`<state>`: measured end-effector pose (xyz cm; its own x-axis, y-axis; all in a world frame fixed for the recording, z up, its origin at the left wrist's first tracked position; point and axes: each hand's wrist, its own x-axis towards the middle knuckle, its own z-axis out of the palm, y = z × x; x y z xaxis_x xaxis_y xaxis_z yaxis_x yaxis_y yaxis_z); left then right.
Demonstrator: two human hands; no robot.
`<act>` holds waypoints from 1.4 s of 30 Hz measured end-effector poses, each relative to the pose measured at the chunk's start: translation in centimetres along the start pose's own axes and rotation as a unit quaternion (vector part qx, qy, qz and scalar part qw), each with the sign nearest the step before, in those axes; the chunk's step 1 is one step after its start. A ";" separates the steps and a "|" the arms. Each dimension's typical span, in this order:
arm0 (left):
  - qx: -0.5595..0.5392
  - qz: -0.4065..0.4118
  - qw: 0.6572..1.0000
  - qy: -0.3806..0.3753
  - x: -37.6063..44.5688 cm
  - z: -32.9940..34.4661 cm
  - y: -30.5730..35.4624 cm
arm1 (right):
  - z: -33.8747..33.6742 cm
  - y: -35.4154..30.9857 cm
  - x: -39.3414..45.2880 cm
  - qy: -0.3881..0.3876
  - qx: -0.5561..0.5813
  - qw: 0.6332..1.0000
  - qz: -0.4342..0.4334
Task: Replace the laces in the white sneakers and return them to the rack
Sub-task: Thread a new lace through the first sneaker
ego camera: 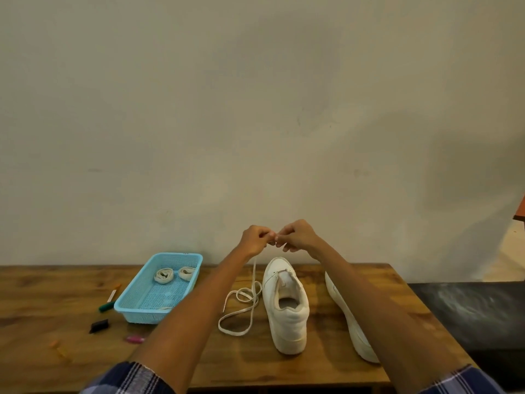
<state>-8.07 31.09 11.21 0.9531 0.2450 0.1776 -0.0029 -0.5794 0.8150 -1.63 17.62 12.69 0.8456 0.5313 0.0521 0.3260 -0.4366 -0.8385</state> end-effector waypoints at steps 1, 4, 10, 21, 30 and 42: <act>0.005 0.004 1.000 0.005 0.0 0.0 -0.3 | 0.4 0.4 0.1 0.007 0.012 1.000 0.000; 0.031 -0.005 0.999 0.037 0.0 0.3 -1.6 | 1.7 1.5 0.4 0.053 0.049 0.997 -0.002; 0.022 -0.056 0.995 0.083 0.1 2.1 -4.3 | 4.0 5.3 1.8 0.138 -0.030 0.990 0.021; 0.084 -0.133 0.984 0.085 0.9 6.5 -9.1 | 6.3 9.9 2.3 0.036 -0.094 0.988 0.119; 0.237 -0.071 0.967 0.058 2.4 7.2 -9.4 | 6.6 10.6 2.2 0.041 -0.083 0.989 0.111; 0.442 0.008 0.897 -0.023 3.6 6.3 -6.7 | 7.0 11.1 2.1 0.052 -0.056 0.992 0.097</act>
<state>-2.69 30.96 2.97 0.9665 0.2107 0.1464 0.2049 -0.9773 0.0542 0.82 18.99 -0.27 0.9343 0.3537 -0.0441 0.1923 -0.6045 -0.7730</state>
